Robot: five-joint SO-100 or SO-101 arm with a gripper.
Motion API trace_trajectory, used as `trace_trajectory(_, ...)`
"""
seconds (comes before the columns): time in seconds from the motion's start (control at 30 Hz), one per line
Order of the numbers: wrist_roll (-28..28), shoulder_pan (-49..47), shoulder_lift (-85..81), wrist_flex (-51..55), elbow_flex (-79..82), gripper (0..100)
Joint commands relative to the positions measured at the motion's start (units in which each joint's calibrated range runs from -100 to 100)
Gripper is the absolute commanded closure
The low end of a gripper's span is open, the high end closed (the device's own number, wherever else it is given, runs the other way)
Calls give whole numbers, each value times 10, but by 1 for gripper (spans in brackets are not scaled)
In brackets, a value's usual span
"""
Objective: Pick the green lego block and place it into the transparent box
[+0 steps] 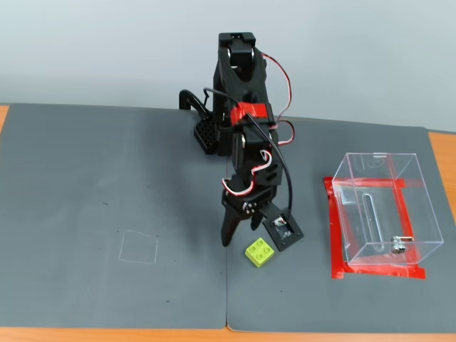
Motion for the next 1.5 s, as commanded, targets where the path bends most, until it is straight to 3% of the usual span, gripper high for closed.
trace_trajectory(0.0,2,-16,14,2,-27,71)
trace_trajectory(0.33,2,-26,27,32,-38,57)
trace_trajectory(1.47,-3,-56,180,25,-132,57)
